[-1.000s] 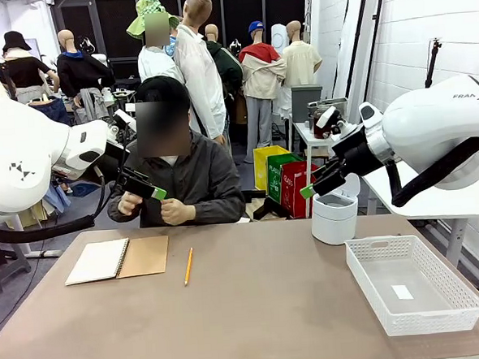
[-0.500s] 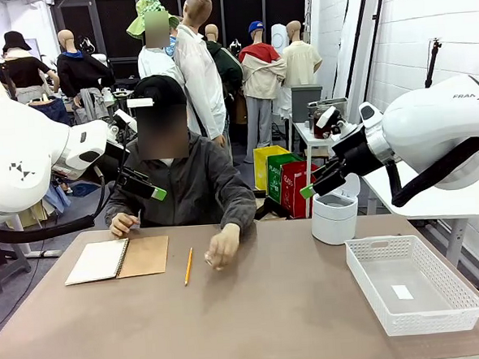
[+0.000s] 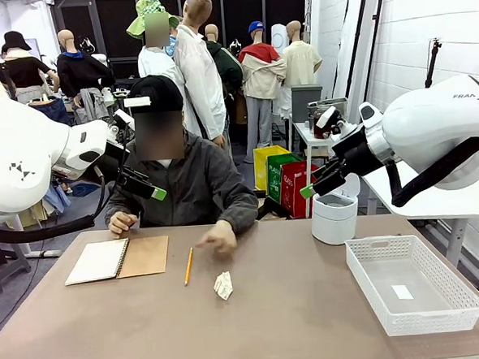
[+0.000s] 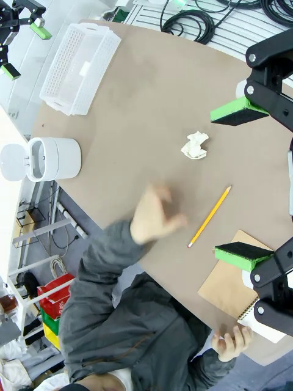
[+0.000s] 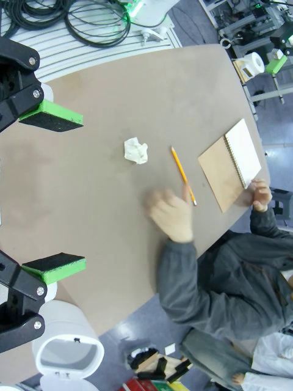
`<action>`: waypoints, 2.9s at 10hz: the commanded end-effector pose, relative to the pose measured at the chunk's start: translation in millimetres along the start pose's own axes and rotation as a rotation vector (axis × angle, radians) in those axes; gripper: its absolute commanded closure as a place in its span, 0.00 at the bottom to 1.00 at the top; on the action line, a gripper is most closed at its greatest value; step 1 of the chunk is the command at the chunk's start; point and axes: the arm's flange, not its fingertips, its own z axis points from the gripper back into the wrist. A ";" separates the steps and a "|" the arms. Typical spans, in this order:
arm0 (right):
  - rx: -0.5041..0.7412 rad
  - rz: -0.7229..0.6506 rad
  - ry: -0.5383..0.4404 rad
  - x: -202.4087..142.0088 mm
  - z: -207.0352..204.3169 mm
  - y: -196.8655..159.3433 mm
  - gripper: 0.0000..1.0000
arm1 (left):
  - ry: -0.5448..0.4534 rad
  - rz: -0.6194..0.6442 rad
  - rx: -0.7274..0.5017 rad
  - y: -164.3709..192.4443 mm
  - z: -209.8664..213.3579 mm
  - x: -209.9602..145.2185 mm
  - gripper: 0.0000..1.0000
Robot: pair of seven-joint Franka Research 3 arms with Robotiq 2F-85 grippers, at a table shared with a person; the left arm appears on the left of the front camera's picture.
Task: Sort the paper based on its condition.
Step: If a person hands you a paper, place it in the Organizing basket , and if it's crumpled, put it in the Trash can.
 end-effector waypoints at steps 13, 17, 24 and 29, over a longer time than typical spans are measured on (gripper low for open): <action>0.118 0.152 0.238 49.6 -115.5 33.8 0.00 | 0.003 0.009 -0.004 -0.1 0.4 -0.3 0.00; 0.093 0.188 0.312 45.9 -139.2 42.2 0.00 | 0.003 0.009 -0.004 -0.1 0.4 -0.3 0.00; 0.104 0.204 0.344 45.9 -165.4 43.6 0.00 | 0.003 0.009 -0.004 -0.1 0.4 -0.3 0.00; 0.179 0.275 0.522 57.6 -257.2 48.4 0.00 | 0.003 0.009 -0.004 -0.1 0.4 -0.3 0.00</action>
